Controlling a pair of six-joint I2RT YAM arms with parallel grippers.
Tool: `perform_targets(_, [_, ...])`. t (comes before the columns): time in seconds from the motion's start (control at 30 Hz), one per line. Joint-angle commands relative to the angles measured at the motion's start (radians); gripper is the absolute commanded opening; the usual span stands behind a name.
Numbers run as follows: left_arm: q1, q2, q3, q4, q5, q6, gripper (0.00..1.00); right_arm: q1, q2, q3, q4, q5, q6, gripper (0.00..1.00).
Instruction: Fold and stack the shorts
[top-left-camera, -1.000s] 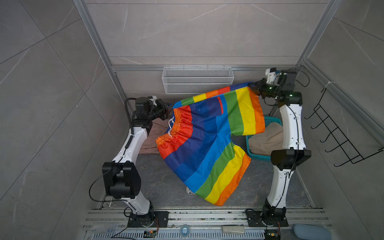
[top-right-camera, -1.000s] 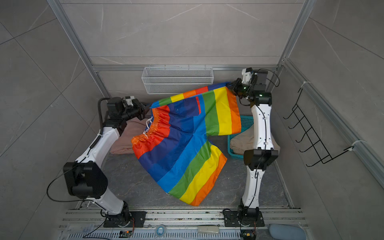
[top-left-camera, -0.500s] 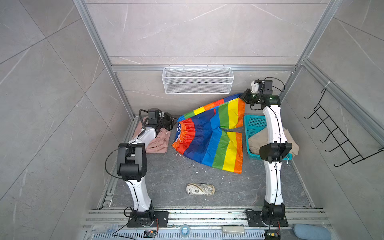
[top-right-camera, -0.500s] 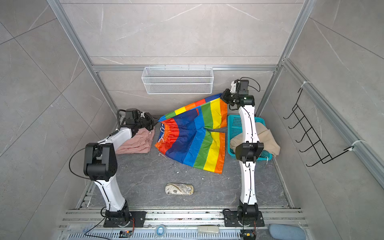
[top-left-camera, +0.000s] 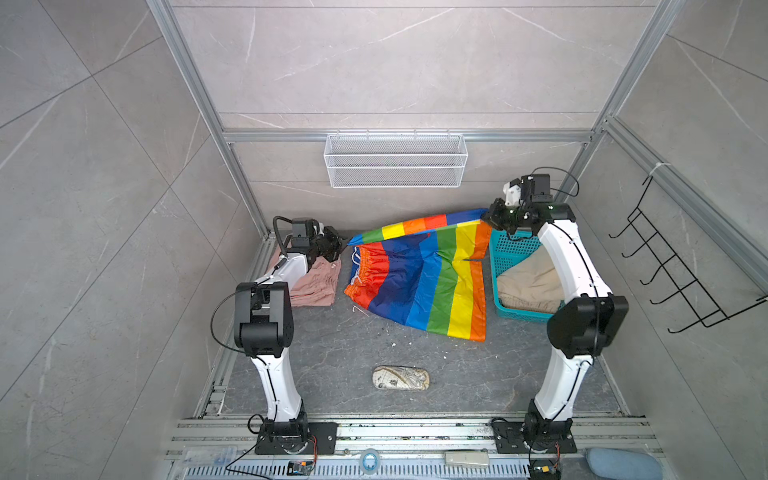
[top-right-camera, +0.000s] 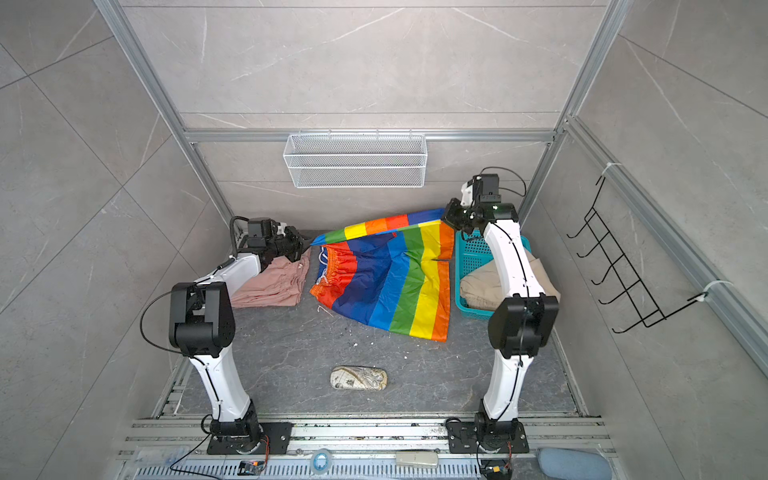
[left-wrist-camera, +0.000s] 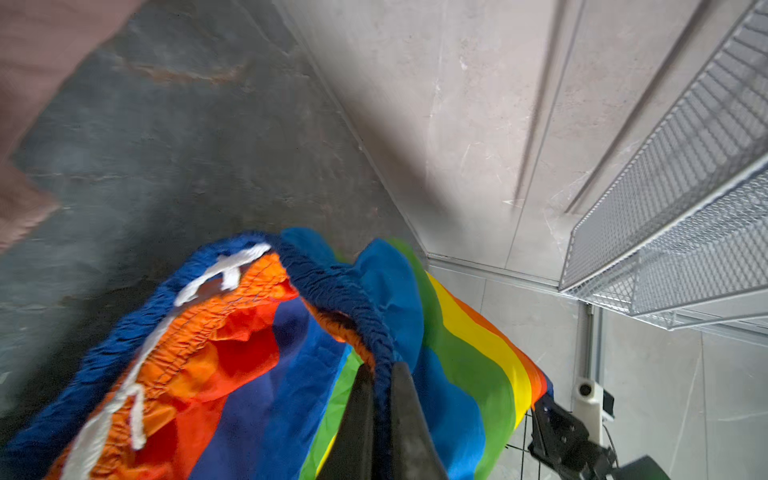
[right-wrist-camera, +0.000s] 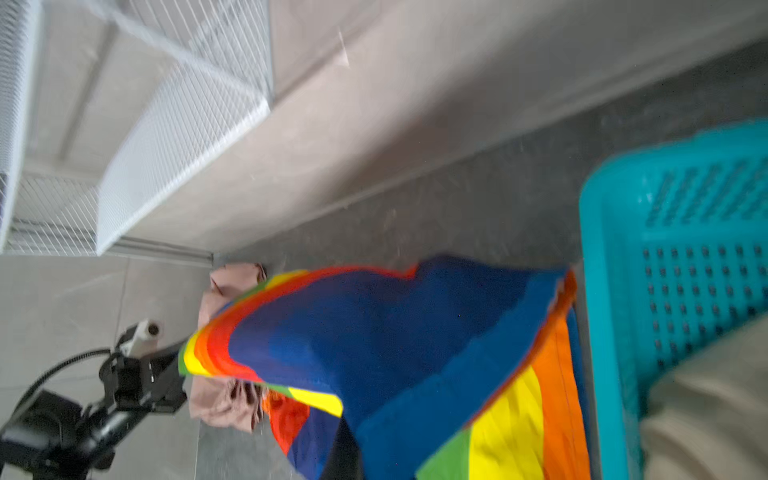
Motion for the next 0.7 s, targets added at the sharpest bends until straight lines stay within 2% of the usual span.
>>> perform_targets(0.0, [0.031, -0.062, -0.077, 0.008, -0.005, 0.050, 0.00, 0.015, -0.170, -0.272, 0.155, 0.041, 0.011, 0.00])
perform_targets(0.13, [0.043, -0.113, -0.195, 0.028, -0.014, 0.061, 0.00, 0.054, -0.349, -0.564, 0.192, 0.057, 0.017, 0.00])
perform_targets(0.3, [0.050, -0.153, -0.351, 0.074, -0.031, 0.063, 0.00, 0.112, -0.458, -0.854, 0.211, 0.081, 0.018, 0.00])
perform_targets(0.5, [0.052, -0.179, -0.486, 0.111, -0.043, 0.072, 0.00, 0.122, -0.479, -1.104, 0.290, 0.089, 0.043, 0.00])
perform_targets(0.67, [0.056, -0.180, -0.507, 0.108, -0.037, 0.077, 0.00, 0.122, -0.387, -1.145, 0.354, 0.102, 0.043, 0.00])
